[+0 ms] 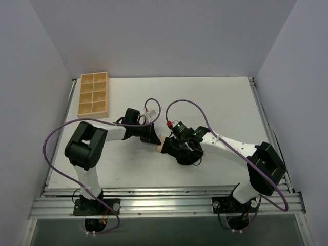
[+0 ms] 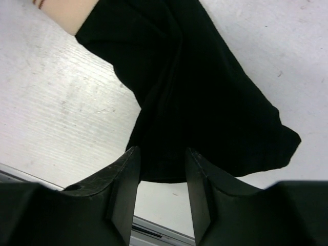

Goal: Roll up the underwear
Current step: Fold the underwear

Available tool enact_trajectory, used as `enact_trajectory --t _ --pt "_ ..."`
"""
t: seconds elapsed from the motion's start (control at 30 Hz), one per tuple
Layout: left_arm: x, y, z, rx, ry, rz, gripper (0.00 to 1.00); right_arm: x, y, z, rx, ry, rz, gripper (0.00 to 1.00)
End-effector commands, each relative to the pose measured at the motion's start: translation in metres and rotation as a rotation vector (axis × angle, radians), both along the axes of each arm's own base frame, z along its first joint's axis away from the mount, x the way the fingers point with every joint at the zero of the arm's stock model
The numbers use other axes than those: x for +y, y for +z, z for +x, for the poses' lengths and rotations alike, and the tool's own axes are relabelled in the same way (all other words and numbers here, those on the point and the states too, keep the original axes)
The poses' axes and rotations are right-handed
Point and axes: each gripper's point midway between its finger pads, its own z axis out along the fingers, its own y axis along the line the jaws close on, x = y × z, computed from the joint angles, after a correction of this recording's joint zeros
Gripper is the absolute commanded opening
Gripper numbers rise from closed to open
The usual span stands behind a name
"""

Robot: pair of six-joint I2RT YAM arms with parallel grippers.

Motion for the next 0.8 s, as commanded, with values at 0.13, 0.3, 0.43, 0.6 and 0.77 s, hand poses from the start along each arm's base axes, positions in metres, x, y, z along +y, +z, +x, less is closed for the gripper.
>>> enact_trajectory --t 0.13,0.3,0.43,0.6,0.77 --pt "-0.008 0.019 0.017 -0.062 -0.016 -0.049 0.02 -0.001 0.003 -0.004 0.005 -0.013 -0.020 0.35" --pt "-0.008 0.017 0.017 -0.051 -0.014 -0.047 0.02 0.013 0.007 -0.014 0.012 0.009 0.035 0.47" --pt "-0.009 0.016 0.018 -0.047 -0.012 -0.046 0.02 0.004 -0.004 -0.016 0.006 -0.014 -0.006 0.49" --pt "-0.009 0.016 0.018 -0.044 -0.014 -0.044 0.02 -0.005 -0.011 -0.012 -0.008 -0.030 -0.064 0.46" --pt "-0.006 0.018 0.020 -0.041 -0.006 -0.042 0.02 -0.011 -0.008 -0.004 -0.030 -0.056 -0.118 0.11"
